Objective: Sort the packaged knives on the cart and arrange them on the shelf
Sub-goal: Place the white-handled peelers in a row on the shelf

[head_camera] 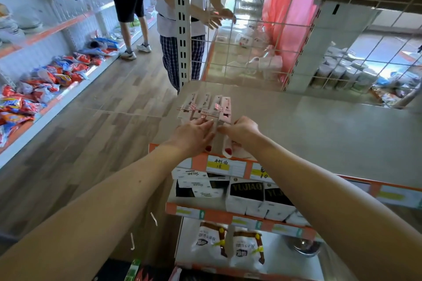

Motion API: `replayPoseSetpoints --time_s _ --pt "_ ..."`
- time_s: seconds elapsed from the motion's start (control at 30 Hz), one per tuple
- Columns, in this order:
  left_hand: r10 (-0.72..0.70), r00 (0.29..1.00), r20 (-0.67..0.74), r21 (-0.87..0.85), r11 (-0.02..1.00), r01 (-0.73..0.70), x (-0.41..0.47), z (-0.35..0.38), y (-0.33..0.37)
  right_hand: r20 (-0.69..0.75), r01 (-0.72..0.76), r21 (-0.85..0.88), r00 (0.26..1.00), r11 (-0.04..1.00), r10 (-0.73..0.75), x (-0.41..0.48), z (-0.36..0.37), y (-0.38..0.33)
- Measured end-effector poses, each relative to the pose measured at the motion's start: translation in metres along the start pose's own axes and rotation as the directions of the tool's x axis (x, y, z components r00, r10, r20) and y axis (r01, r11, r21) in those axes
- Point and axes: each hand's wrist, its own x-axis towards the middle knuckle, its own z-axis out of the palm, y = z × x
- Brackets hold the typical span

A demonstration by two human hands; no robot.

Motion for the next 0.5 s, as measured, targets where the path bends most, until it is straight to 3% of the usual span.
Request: replayPoseSetpoints --time_s 0.5 --pt "0.076 0.997 0.016 0.360 0.930 -0.077 0.0079 0.0065 0.0103 -0.087 0.125 -0.081 0.987 0.989 -0.132 0.0059 -0.0005 0.0013"
